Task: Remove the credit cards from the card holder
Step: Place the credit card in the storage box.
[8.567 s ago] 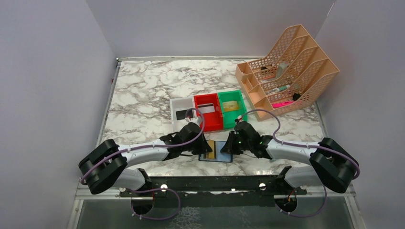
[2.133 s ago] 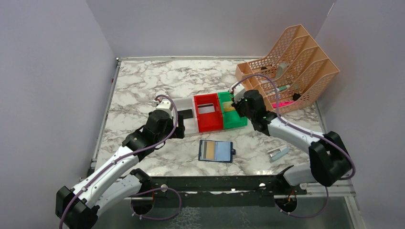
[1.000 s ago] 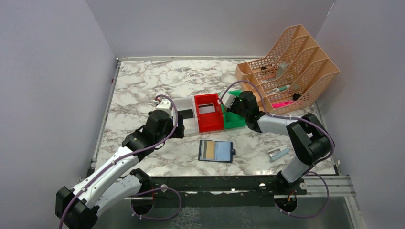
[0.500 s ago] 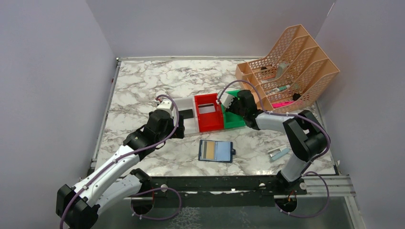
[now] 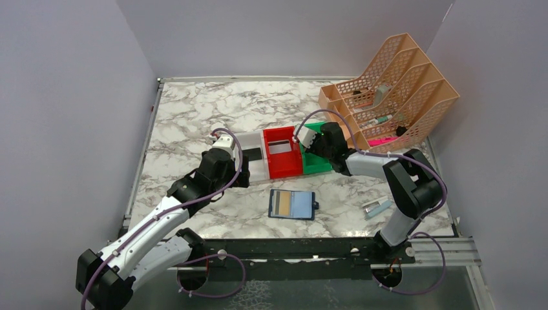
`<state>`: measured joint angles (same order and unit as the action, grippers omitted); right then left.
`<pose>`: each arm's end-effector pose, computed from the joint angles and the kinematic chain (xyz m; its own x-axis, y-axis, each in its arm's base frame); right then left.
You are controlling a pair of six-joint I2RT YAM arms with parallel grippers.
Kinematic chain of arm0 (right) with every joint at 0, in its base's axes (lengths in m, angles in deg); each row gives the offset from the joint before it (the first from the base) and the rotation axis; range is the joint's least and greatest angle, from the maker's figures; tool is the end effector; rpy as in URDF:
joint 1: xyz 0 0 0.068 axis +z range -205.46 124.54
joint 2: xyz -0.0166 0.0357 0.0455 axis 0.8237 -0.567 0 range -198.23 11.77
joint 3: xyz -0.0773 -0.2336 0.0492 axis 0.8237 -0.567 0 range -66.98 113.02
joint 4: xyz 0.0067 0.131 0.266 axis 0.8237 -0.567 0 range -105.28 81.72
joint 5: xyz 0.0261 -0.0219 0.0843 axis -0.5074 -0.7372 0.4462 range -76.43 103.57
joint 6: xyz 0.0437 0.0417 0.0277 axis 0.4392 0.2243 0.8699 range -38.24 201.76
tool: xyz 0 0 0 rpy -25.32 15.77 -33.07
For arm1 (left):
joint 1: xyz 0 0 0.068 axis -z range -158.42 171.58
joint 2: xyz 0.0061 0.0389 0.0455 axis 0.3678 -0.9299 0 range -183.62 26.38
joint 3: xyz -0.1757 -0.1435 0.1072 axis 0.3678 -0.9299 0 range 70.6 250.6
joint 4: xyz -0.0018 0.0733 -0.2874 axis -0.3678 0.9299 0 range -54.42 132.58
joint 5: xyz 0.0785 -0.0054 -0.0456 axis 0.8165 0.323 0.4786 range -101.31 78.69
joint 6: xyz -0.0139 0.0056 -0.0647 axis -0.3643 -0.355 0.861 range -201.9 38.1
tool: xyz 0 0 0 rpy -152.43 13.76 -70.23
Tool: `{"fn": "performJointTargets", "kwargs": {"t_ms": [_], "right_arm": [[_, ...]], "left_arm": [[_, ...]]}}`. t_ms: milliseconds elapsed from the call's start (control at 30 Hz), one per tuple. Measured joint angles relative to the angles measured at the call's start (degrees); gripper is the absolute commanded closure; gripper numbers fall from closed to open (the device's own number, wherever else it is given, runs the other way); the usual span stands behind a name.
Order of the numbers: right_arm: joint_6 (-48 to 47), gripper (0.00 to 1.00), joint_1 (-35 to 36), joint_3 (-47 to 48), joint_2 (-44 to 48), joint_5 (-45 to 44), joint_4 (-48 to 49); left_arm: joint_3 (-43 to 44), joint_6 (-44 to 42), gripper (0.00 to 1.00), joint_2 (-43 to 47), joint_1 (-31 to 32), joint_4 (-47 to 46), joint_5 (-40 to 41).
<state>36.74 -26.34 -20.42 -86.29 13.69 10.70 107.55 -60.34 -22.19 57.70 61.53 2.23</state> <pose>0.3348 0.1866 0.1009 0.0133 -0.8022 -0.5969 -0.6773 0.4319 -0.5956 0.2077 -0.1362 0.2200 -0.6137 0.0054 -0.7895 0.2125 0.9642 -0.1585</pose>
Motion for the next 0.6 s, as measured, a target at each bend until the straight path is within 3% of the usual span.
{"fn": "performJointTargets", "kwargs": {"t_ms": [100,600], "right_arm": [[0.0,0.65,0.0,0.0,0.0,0.3,-0.4],[2.1,0.61,0.0,0.0,1.1,0.7,-0.5]], "left_arm": [[0.0,0.0,0.01,-0.1,0.0,0.0,0.0],[0.0,0.0,0.01,-0.2,0.0,0.0,0.0]]}}
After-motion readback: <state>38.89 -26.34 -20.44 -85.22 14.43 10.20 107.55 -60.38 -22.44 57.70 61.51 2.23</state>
